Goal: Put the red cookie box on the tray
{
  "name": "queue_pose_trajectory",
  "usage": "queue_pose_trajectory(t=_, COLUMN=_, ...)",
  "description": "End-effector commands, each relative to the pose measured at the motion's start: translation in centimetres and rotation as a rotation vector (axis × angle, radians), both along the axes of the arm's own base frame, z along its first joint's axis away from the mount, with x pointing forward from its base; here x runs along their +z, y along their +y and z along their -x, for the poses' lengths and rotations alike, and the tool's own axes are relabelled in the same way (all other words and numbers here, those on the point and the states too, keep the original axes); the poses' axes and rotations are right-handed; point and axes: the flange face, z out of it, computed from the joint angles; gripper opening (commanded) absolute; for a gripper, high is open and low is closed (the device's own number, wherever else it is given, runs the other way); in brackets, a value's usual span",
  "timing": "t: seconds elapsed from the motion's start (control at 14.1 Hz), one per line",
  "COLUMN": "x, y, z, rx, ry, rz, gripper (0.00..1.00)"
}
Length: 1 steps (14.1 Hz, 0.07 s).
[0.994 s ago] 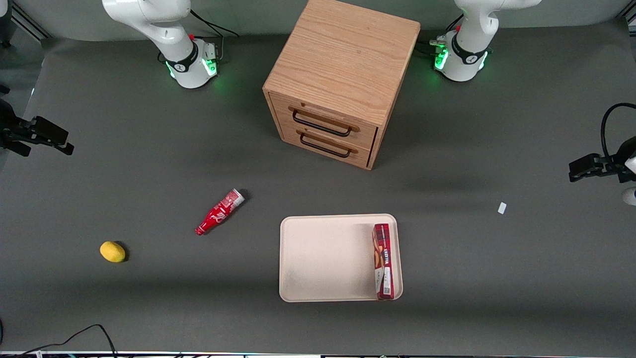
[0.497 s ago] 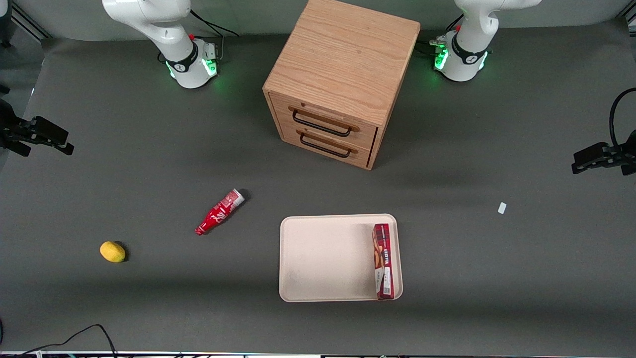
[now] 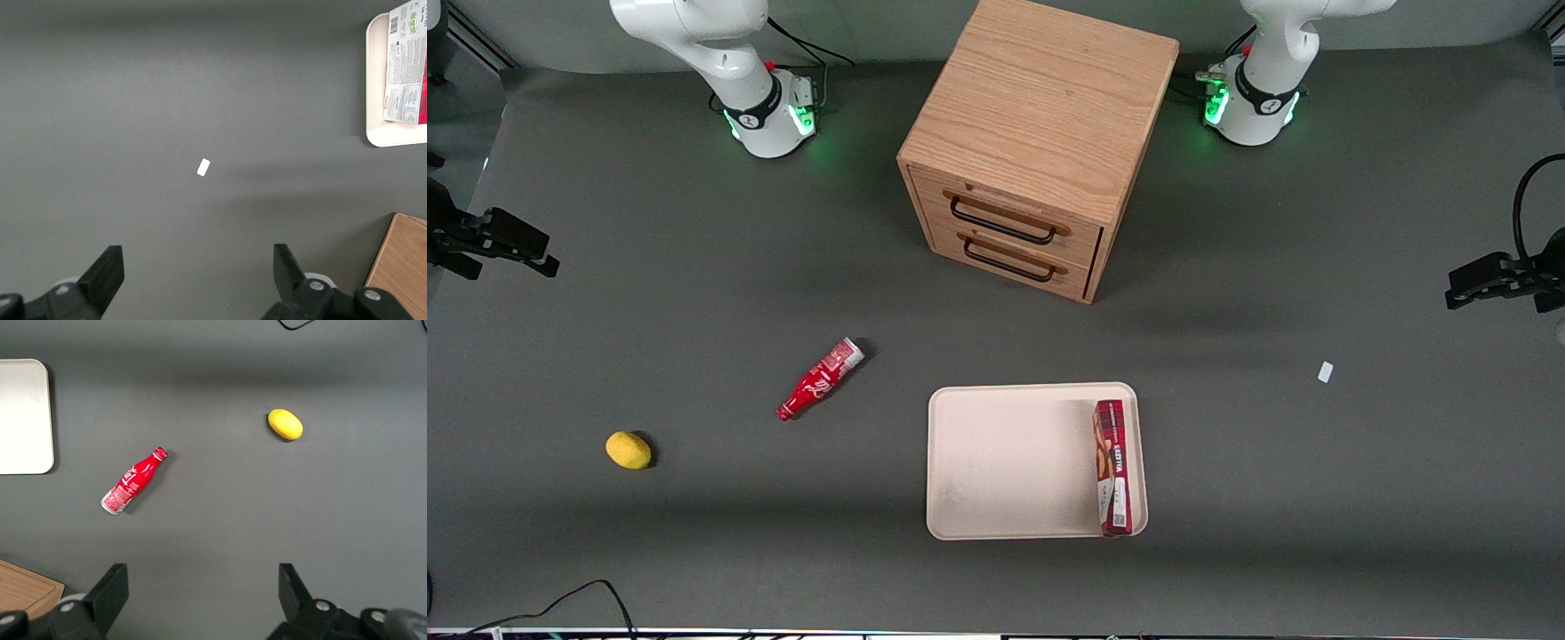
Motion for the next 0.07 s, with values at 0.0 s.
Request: queue_pose_trajectory(t=0.0, x=0.49, y=-0.34, z=0.12, rx=0.002, ry=0.005, rz=0.006, gripper=1.0)
